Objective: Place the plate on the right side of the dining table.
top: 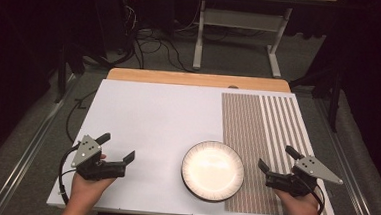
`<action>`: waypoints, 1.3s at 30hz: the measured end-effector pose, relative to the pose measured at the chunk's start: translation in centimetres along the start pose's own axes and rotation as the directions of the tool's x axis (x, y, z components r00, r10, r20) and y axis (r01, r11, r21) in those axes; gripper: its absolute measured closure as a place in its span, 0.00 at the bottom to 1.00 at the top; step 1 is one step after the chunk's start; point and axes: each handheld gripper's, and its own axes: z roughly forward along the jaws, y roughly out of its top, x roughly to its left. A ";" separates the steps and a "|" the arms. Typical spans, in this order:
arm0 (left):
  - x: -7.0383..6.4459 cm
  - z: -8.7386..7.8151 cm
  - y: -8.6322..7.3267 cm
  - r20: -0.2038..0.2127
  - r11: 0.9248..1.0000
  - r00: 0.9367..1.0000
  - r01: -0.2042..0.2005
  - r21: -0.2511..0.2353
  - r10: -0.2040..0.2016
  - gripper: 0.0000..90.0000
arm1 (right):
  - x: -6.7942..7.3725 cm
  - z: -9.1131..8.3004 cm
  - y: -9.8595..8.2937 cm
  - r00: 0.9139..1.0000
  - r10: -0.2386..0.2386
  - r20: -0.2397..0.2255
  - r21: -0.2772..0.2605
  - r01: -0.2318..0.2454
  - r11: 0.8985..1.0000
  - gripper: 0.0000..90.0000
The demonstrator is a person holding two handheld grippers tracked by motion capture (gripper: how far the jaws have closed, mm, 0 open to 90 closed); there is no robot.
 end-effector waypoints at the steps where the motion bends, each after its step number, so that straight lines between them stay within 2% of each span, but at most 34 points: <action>1: 0.0 0.0 0.1 -0.011 1.000 1.000 -0.002 0.005 0.002 0.01 | 0.0 0.0 0.0 1.000 0.003 -0.003 0.004 -0.003 1.000 0.01; 10: -0.1 0.1 0.2 -0.013 1.000 1.000 -0.012 0.022 0.012 0.03 | 0.5 -0.2 0.4 1.000 -0.015 -0.006 0.005 0.015 1.000 0.03; 12: 0.0 0.1 0.2 -0.013 1.000 1.000 0.001 0.031 -0.001 0.03 | 0.7 -0.2 0.7 1.000 -0.013 -0.013 -0.001 0.013 1.000 0.05; 13: 0.0 0.1 0.2 -0.013 1.000 1.000 0.001 0.031 -0.001 0.03 | 0.7 -0.2 0.7 1.000 -0.013 -0.013 -0.001 0.013 1.000 0.05; 15: 0.0 0.1 0.1 -0.017 1.000 1.000 0.000 0.030 0.001 0.04 | 0.9 -0.2 0.9 1.000 -0.011 -0.018 0.002 0.011 1.000 0.12; 21: -0.1 0.1 0.2 -0.012 1.000 1.000 -0.011 0.029 0.011 0.04 | 1.2 -0.1 1.4 1.000 -0.002 -0.027 0.017 0.002 1.000 0.18; 28: 0.0 0.1 0.2 -0.008 1.000 1.000 -0.005 0.029 0.006 0.03 | 1.7 0.1 1.8 0.999 -0.016 -0.034 0.045 0.018 0.999 0.26; 33: 0.0 0.0 0.2 -0.010 1.000 1.000 -0.008 0.029 0.008 0.03 | 2.3 0.7 1.9 0.998 -0.023 -0.063 0.091 0.028 0.995 0.38; 39: 0.0 0.1 0.2 -0.008 1.000 1.000 -0.005 0.028 0.006 0.03 | 2.6 1.2 1.7 0.995 -0.037 -0.089 0.137 0.049 0.989 0.48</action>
